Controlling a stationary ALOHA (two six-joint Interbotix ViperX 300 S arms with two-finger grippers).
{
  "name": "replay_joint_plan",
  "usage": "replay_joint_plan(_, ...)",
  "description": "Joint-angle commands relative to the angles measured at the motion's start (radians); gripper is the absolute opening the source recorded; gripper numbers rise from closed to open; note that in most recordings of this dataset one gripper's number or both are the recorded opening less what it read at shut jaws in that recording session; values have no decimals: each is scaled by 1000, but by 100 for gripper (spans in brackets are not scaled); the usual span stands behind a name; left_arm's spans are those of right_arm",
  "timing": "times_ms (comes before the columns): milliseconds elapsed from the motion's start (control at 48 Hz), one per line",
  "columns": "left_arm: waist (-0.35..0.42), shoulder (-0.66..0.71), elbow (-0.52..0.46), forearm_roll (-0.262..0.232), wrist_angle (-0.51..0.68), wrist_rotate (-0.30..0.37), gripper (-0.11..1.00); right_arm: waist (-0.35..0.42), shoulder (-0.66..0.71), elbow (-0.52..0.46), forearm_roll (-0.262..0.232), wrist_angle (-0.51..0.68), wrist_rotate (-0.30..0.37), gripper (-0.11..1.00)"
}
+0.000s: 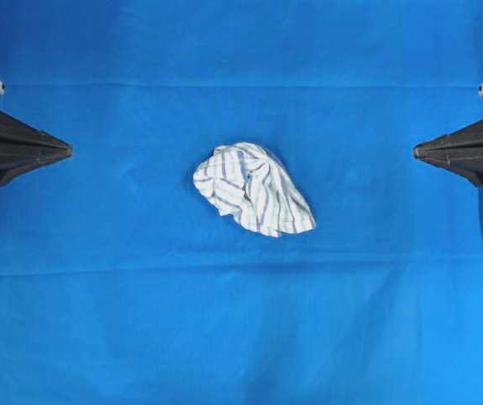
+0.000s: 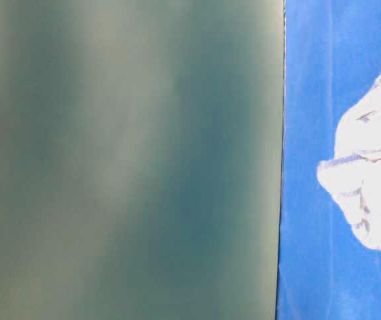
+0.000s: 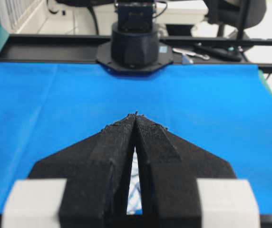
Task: Hand over the towel.
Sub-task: 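Move the left gripper open toward the striped towel's left edge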
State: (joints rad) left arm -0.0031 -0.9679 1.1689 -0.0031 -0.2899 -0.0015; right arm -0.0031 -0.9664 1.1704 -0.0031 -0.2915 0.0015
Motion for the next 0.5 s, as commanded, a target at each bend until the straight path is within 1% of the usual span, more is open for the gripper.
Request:
replay_joint_plan(0,0,14,-12,-21,12,-6,0,0,9,-18,2,-6,2,0)
replay_joint_plan(208,0,43,-28,-23,3,-8,0,0,12,-25,2,17,2,0)
replay_joint_plan(312,0,115,-61,-23,-18,-5,0,0,12,-26,2,32,3,0)
replay_joint_plan(479,11,245,-130,-23,-20,-5,0,0,12,-26,2,34,3,0)
